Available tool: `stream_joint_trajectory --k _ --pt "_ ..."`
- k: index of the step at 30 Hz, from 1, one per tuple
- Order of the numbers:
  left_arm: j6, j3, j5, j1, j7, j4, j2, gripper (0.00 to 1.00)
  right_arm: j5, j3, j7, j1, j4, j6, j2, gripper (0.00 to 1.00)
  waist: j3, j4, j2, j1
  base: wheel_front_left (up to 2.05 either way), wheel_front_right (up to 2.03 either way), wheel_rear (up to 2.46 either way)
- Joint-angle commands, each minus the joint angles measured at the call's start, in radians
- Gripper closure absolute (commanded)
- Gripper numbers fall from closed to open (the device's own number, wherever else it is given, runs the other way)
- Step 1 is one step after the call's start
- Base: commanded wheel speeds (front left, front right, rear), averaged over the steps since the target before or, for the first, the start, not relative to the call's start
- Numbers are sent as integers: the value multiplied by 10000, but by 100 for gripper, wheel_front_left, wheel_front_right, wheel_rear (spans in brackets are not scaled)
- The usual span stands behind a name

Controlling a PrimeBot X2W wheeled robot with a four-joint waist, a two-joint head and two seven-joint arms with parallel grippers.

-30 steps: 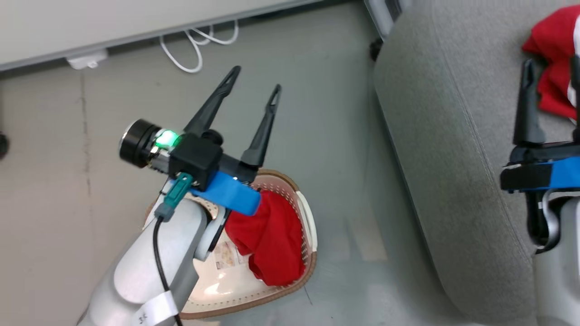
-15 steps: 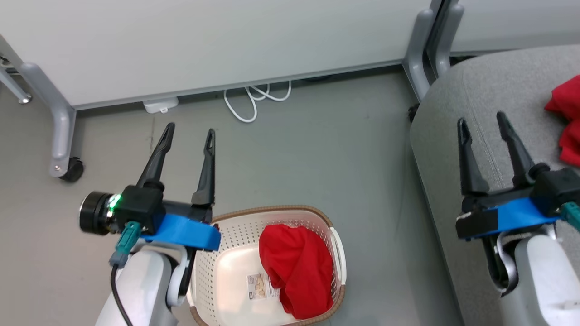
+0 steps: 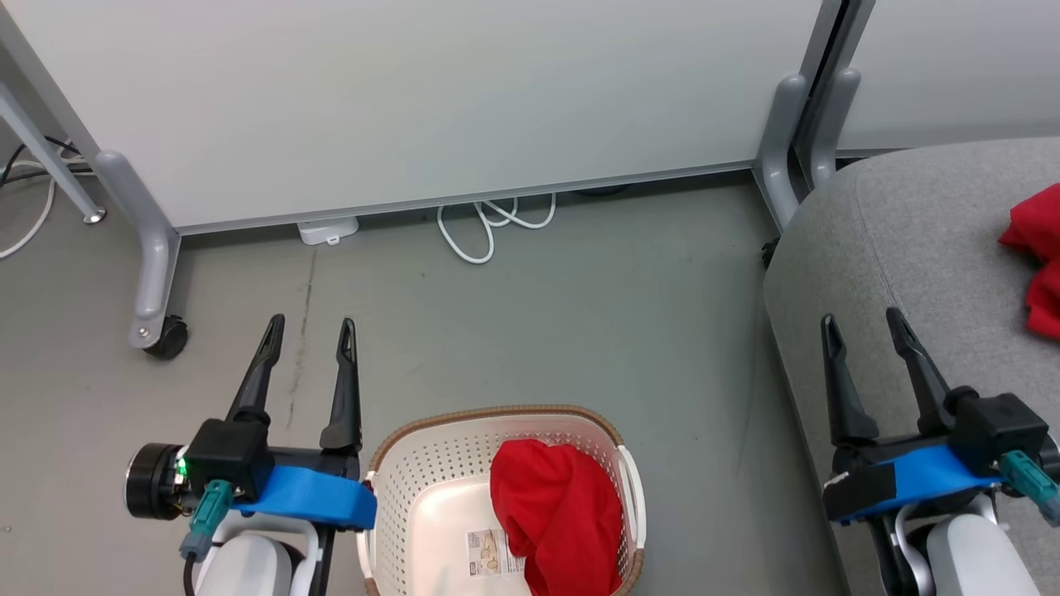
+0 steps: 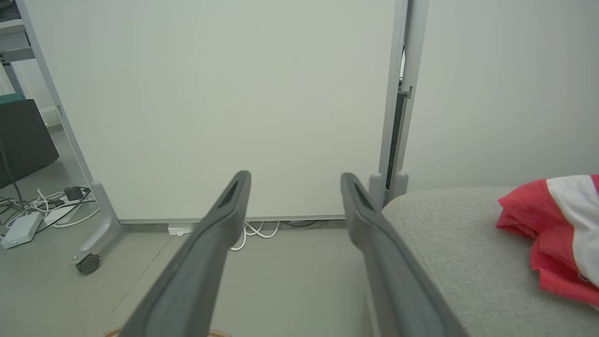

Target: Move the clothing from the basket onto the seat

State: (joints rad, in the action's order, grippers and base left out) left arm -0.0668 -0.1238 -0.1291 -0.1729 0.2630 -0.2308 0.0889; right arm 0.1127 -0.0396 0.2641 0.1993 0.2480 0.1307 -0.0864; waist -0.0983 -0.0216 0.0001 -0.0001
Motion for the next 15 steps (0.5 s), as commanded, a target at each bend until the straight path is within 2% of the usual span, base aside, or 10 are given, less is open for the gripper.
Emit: stream_joint_trajectory --k 1,15 --pt "-52 75 93 111 26 -37 -28 0 39 -26 5 -207 -21 1 46 0 28 -25 -1 1 0 0 0" --pt "-407 484 318 497 26 -344 -285 0 34 -194 5 -753 -37 1 261 0 201 -96 -1 1 0 0 0"
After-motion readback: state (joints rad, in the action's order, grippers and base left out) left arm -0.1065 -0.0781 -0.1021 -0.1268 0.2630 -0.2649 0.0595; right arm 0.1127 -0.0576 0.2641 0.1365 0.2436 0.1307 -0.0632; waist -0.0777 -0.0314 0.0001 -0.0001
